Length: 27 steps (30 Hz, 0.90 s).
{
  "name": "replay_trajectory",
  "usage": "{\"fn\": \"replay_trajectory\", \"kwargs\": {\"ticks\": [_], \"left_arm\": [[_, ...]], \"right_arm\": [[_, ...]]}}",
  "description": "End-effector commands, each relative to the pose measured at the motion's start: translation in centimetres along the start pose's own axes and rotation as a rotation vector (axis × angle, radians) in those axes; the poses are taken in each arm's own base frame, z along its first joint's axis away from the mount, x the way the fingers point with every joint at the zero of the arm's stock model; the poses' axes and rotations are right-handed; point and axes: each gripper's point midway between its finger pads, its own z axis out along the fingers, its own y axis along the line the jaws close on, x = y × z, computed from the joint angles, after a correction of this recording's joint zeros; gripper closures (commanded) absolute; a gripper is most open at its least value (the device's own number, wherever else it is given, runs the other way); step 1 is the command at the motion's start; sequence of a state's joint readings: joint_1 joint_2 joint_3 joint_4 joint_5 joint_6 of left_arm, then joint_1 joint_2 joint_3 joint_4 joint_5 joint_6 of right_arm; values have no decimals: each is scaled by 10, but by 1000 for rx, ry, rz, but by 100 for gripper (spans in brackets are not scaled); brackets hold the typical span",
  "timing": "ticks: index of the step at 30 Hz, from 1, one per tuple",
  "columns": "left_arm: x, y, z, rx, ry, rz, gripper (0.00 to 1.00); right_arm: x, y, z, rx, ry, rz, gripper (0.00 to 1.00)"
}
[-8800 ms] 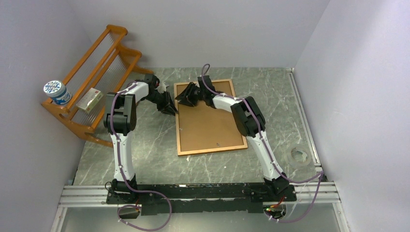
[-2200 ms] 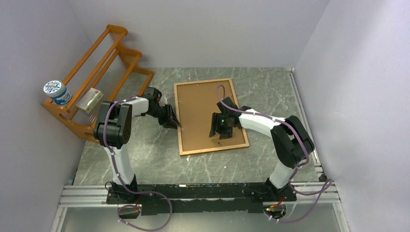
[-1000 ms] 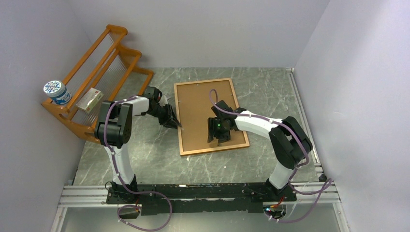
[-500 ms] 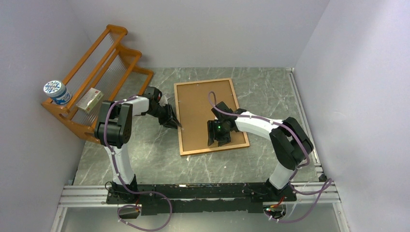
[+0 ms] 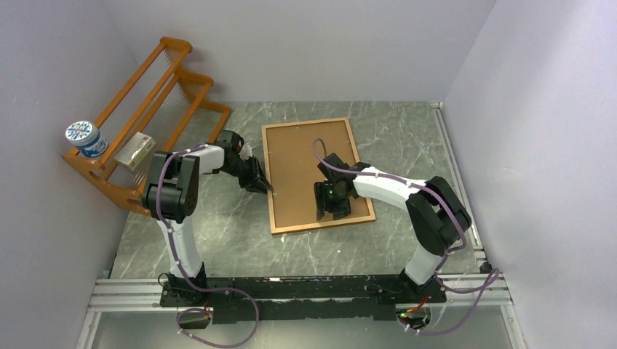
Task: Put the photo into the frame
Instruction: Install the photo frame at the center of the board.
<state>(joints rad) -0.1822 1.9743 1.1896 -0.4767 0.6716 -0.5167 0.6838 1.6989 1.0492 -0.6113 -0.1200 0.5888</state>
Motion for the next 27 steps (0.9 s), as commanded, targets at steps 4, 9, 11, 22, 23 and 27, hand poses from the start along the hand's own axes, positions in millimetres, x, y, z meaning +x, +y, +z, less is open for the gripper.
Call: {"fn": "replay_trajectory", "kwargs": {"ticks": [4, 9, 11, 22, 23, 27], "left_arm": [[8, 8, 10, -41, 27, -3, 81], [8, 7, 9, -36, 25, 1, 79], [8, 6, 9, -34, 27, 0, 79], [10, 7, 11, -30, 33, -5, 77], [10, 7, 11, -31, 33, -4, 77], [10, 8, 11, -34, 35, -6, 77]], "right_arm": [[-32, 54, -49, -218, -111, -33, 39], [-48, 36, -58, -102, -197, -5, 38], [-46, 18, -50, -8, -181, -6, 36], [-25, 4, -13, 35, -63, -31, 35], [-24, 2, -11, 42, -57, -31, 35], [-18, -3, -6, 56, -37, -33, 35]]}}
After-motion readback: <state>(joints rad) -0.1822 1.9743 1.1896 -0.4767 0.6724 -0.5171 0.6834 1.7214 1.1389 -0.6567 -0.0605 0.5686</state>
